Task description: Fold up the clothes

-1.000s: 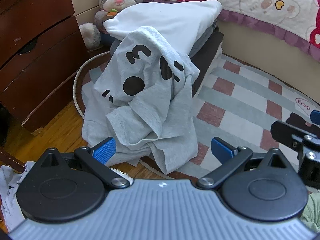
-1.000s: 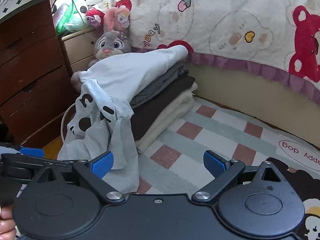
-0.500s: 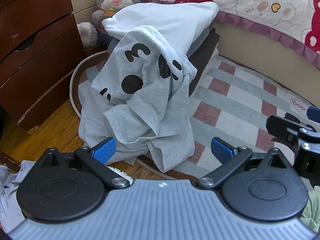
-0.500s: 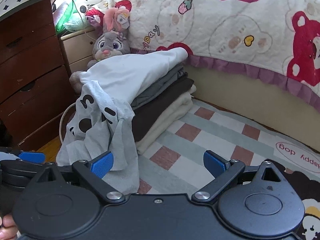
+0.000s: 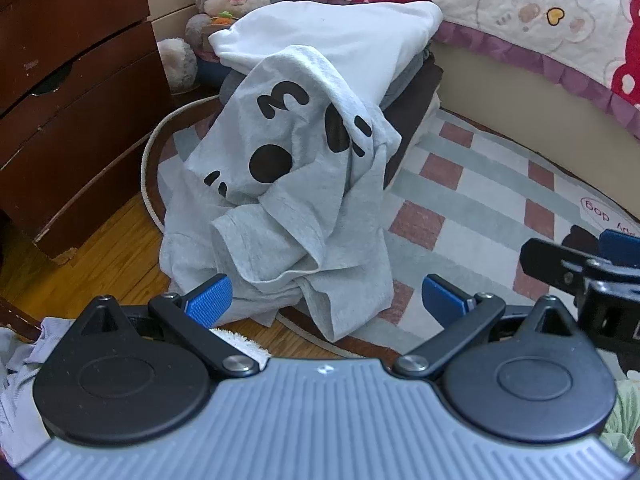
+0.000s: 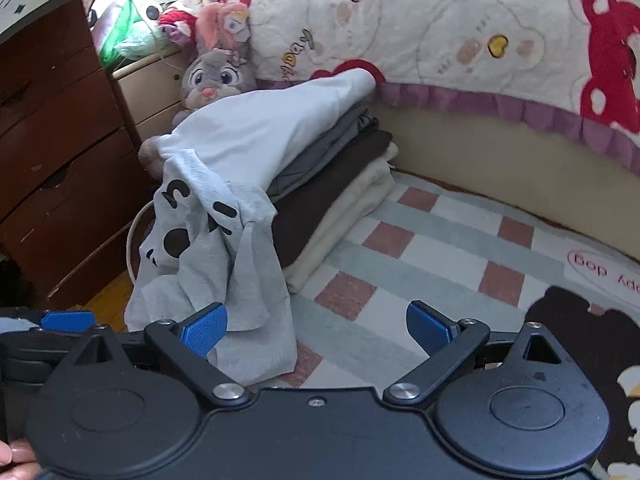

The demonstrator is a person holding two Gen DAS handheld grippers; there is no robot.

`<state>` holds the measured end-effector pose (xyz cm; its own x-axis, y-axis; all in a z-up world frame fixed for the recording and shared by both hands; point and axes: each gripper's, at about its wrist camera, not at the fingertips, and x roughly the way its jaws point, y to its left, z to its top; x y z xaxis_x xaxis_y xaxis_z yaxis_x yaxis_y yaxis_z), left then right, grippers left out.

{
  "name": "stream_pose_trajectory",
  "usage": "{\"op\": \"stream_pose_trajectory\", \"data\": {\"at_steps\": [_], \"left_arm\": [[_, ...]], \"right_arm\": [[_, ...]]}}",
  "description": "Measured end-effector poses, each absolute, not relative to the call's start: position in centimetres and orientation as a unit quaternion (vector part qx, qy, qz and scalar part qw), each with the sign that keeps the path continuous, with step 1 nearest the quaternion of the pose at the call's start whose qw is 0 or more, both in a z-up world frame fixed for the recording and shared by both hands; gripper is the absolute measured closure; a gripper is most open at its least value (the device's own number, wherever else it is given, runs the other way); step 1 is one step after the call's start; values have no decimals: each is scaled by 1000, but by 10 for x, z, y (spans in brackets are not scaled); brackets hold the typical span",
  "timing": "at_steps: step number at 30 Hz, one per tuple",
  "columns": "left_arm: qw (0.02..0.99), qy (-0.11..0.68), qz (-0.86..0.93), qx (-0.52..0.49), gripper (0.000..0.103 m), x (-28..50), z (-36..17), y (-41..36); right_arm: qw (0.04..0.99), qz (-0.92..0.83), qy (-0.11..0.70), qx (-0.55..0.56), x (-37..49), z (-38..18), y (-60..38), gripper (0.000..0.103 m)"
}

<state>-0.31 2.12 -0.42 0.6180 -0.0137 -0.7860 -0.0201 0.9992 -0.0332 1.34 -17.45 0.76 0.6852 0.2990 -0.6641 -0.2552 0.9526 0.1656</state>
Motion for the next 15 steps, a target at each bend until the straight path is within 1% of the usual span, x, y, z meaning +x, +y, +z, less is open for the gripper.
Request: {"op": "stream_pose_trajectory", "data": {"at_steps": [15], "left_arm": [[897, 441, 13, -29, 0, 3, -10, 31]], "right_arm": [[910, 157, 381, 38, 19, 3, -177, 5]]}}
